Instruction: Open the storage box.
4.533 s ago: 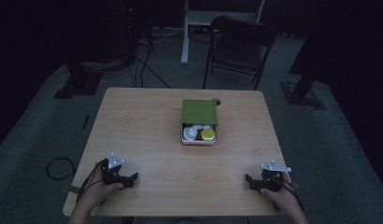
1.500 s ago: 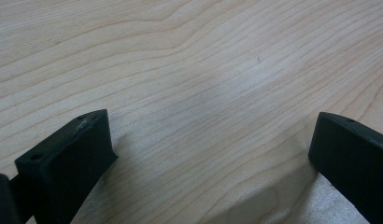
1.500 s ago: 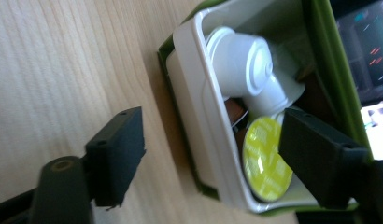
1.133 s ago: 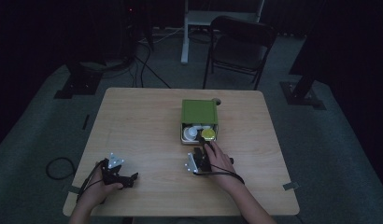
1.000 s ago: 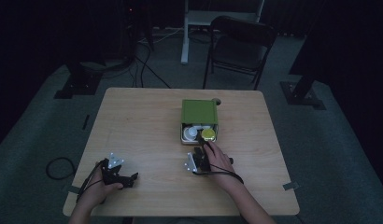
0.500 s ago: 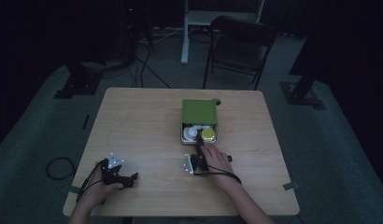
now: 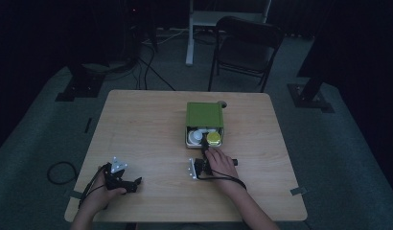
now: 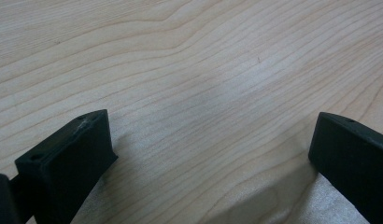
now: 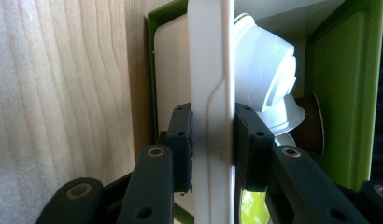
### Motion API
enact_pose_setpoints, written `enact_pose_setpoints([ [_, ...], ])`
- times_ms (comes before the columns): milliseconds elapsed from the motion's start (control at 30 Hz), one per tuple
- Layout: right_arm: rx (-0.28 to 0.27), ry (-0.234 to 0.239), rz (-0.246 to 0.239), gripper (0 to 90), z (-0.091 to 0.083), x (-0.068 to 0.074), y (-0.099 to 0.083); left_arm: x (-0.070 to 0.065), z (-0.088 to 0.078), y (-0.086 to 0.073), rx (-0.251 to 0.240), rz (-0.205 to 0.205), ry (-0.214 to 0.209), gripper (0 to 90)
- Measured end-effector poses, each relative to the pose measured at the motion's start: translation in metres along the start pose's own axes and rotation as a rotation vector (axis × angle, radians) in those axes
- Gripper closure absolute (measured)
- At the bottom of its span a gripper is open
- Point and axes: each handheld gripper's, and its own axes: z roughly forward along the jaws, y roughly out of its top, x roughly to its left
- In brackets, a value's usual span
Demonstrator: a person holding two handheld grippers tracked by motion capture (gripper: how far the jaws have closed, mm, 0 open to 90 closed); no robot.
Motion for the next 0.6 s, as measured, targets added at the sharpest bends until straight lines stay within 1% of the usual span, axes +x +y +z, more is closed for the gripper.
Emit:
enact_pose_setpoints([
  [167, 0.005, 0.004, 0.003, 71.0, 0.0003, -0.0003, 0.0008, 0.0000, 0.0000, 0.0000, 0.000, 0.000, 0.000, 0.1],
  [300, 0.000, 0.008, -0.011, 71.5, -0.0003, -0.0010, 0.0001, 0.0000, 0.0000, 0.0000, 0.000, 0.000, 0.000, 0.1],
  [600, -0.005, 0.040, -0.005, 71.7, -0.0038, -0.0037, -0.0004, 0.0000, 0.0000, 0.0000, 0.000, 0.000, 0.000, 0.1],
])
